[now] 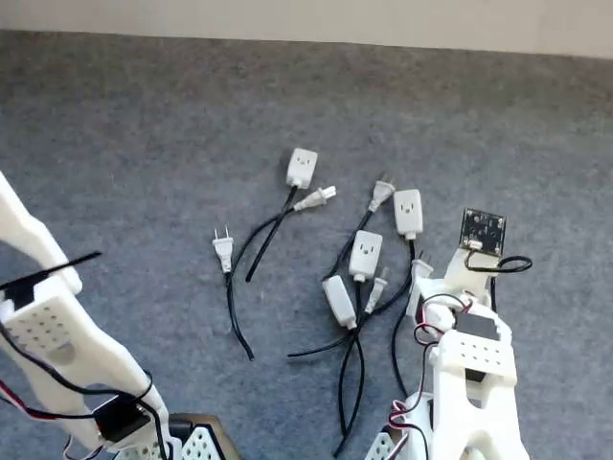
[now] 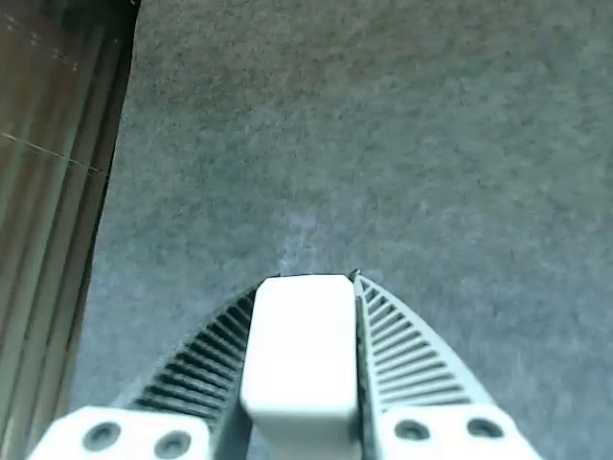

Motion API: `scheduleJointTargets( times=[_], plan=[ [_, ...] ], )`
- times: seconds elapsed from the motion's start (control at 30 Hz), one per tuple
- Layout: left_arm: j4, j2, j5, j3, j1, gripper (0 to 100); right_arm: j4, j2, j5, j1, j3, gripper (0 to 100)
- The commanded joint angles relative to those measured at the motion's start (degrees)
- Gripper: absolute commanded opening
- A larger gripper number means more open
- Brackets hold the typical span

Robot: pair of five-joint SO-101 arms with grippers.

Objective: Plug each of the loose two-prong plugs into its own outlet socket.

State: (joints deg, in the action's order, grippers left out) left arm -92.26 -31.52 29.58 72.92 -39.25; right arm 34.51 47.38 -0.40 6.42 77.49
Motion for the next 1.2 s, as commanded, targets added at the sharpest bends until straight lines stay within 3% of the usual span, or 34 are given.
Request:
scheduleJointTargets(
  times=[0.0, 0.1, 0.6, 0.83, 1.03, 1.17],
  plan=[
    [-7.8, 5.2, 4.7, 1.9, -0.2, 7, -1.0, -0.1, -0.4, -0.3, -0.2, 1.0],
    [-9.4, 5.1, 5.5, -1.5, -0.9, 7, -1.0, -0.1, -0.4, -0.3, -0.2, 1.0],
    [-9.4, 5.7, 6.7, -43.9, 1.3, 7, -0.9, 0.0, 1.9, -0.2, -0.2, 1.0],
    [-8.1, 5.8, 15.9, -55.3, 7.3, 7, -0.9, 0.0, 2.0, -0.4, -0.3, 1.0],
    [-7.4, 5.8, 24.2, -64.7, 16.4, 7, -0.9, 0.0, 2.0, -0.4, -0.3, 1.0],
    [-4.9, 5.8, 25.1, -70.8, 21.4, 7, -0.9, 0.0, 2.0, -0.4, -0.3, 1.0]
  ],
)
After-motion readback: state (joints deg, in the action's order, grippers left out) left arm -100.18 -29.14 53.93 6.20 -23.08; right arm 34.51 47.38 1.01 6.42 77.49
